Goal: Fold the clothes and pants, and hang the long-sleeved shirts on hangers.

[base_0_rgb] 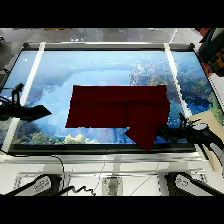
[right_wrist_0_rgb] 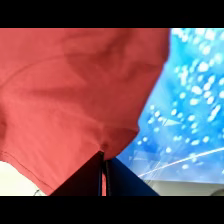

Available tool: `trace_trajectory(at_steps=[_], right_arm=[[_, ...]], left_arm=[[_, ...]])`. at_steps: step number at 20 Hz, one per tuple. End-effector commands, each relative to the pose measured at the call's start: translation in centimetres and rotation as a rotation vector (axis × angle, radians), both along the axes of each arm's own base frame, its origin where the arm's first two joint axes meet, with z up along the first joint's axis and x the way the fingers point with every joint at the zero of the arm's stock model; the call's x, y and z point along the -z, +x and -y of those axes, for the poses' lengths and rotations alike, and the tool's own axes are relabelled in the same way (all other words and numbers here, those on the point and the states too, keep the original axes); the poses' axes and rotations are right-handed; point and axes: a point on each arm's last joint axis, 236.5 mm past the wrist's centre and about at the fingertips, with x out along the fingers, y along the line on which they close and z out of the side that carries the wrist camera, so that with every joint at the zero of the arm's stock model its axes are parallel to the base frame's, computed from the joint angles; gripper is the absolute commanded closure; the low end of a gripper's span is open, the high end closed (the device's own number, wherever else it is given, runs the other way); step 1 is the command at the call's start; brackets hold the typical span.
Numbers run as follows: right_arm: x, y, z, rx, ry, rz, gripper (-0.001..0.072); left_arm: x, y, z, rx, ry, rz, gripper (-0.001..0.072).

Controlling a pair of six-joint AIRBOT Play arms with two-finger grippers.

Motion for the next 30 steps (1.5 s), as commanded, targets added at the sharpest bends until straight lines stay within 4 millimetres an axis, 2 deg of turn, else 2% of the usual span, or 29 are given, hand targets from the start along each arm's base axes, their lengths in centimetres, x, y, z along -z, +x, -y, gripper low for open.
trace_trajectory(at_steps=[1,2,4,5,6,10,13,14,15,17,18,20,23,25,26,30], right_arm=[[-0.2,0.1,-0.4,-0.032,0.008,0.024,0.0702],[-0.5,-0.1,-0.9,-0.036,0.033,0.017,0.0702],[-0.9,-0.4,-1.5,-0.041,0.067,0.008,0.0702],[-0.9,-0.4,-1.6,-0.042,0.069,0.007,0.0702],[-0.9,-0.4,-1.5,-0.044,0.067,0.007,0.0702],[-1.0,-0.6,-1.7,-0.048,0.074,0.003,0.0702],[-1.0,-0.6,-1.7,-0.047,0.074,0.003,0.0702],[-1.0,-0.6,-1.7,-0.047,0.074,0.004,0.0702],[-1.0,-0.5,-1.7,-0.045,0.077,0.005,0.0702],[-1.3,-0.2,-1.9,-0.035,0.088,0.012,0.0702],[-1.7,0.0,-1.9,-0.044,0.091,0.022,0.0702],[-3.4,0.8,-1.9,-0.09,0.086,0.079,0.0703],[-7.8,2.8,-1.4,-0.121,0.039,0.218,0.0703],[-10.7,2.8,-1.7,-0.133,0.023,0.288,0.0703],[-11.9,2.2,-2.1,-0.145,0.021,0.304,0.0703],[-16.0,-0.2,-3.8,-0.166,0.026,0.37,0.0703]], left_arm=[[3.1,-2.4,1.1,-0.013,-0.037,-0.079,0.0185],[3.8,-2.5,1.1,-0.028,-0.036,-0.079,0.0185],[4.6,-2.0,2.8,-0.088,-0.13,-0.066,0.019],[4.9,-1.8,3.9,-0.104,-0.185,-0.067,0.0241],[5.6,-1.6,4.7,-0.117,-0.22,-0.078,0.0253],[9.6,-2.1,7.1,-0.087,-0.239,-0.175,0.0252],[11.9,-2.4,8.3,-0.067,-0.238,-0.228,0.0253],[12.2,-2.2,8.4,-0.072,-0.233,-0.224,0.0292],[12.4,-1.6,8.4,-0.082,-0.222,-0.205,0.0423],[11.8,0.2,8.1,-0.113,-0.224,-0.153,0.0647],[11.0,1.1,8.1,-0.11,-0.232,-0.123,0.0693],[8.9,3.2,7.7,-0.108,-0.222,-0.05,0.0694],[3.6,5.4,6.9,-0.095,-0.185,0.101,0.0694],[0.4,5.0,6.5,-0.061,-0.142,0.173,0.0694],[-0.5,4.1,6.3,-0.033,-0.109,0.182,0.0694],[-0.7,0.0,5.8,-0.039,-0.039,0.132,0.0694]])
